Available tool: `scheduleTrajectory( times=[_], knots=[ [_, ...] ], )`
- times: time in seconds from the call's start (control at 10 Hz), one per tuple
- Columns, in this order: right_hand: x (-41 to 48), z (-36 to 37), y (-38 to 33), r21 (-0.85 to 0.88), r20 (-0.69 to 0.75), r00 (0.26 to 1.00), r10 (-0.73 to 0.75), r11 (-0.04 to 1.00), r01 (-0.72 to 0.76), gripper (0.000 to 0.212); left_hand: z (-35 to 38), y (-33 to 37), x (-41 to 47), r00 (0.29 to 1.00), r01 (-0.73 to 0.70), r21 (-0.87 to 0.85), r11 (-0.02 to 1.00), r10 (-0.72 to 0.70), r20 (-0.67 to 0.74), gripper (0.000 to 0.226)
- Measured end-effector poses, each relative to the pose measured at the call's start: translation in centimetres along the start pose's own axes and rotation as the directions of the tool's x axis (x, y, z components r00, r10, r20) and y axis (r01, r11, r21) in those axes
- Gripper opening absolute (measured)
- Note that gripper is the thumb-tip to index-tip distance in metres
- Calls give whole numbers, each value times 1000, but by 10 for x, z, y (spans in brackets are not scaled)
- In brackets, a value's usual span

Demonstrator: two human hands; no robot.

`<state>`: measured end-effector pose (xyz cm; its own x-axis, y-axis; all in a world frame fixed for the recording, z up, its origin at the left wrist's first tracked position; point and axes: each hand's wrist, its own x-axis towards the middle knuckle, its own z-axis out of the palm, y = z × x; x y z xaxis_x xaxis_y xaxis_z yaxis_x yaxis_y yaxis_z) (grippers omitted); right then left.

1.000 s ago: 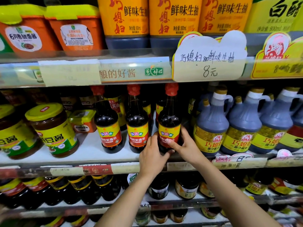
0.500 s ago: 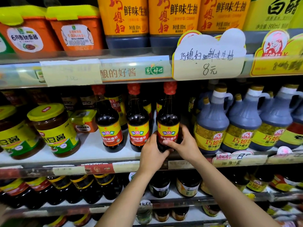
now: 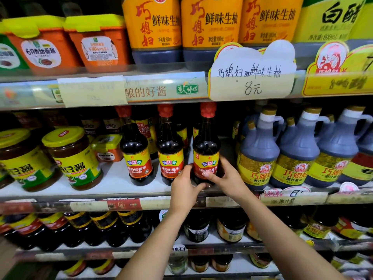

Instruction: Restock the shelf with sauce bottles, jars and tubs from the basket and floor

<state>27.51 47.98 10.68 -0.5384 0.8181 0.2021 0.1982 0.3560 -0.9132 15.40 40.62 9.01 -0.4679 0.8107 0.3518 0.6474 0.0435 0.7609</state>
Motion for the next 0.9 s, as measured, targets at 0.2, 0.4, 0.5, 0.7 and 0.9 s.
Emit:
scheduleTrajectory(
  times=[0.2, 0.4, 0.5, 0.7, 0.9],
  knots=[
    [1, -1, 3, 57, -22, 999, 33, 998, -32, 70, -2, 1, 0, 999, 32, -29, 999, -32, 11, 55],
    [5, -1, 9, 90, 7, 1000, 15, 996, -16, 66, 1, 0, 0, 999, 44, -11, 999, -44, 0, 59],
    [5, -1, 8, 84, 20, 1000, -2, 996, 0, 65, 0, 1, 0, 999, 53, 1, 999, -53, 9, 60],
    [-6, 5, -5, -96, -37, 997, -64, 994, 60, 66, -15, 5, -11, 992, 55, -53, 997, -49, 116, 64],
    [-39, 33, -17, -237, -324, 939, -120, 971, 42, 71, -68, -14, -40, 996, 76, -187, 979, -67, 54, 43]
  ],
)
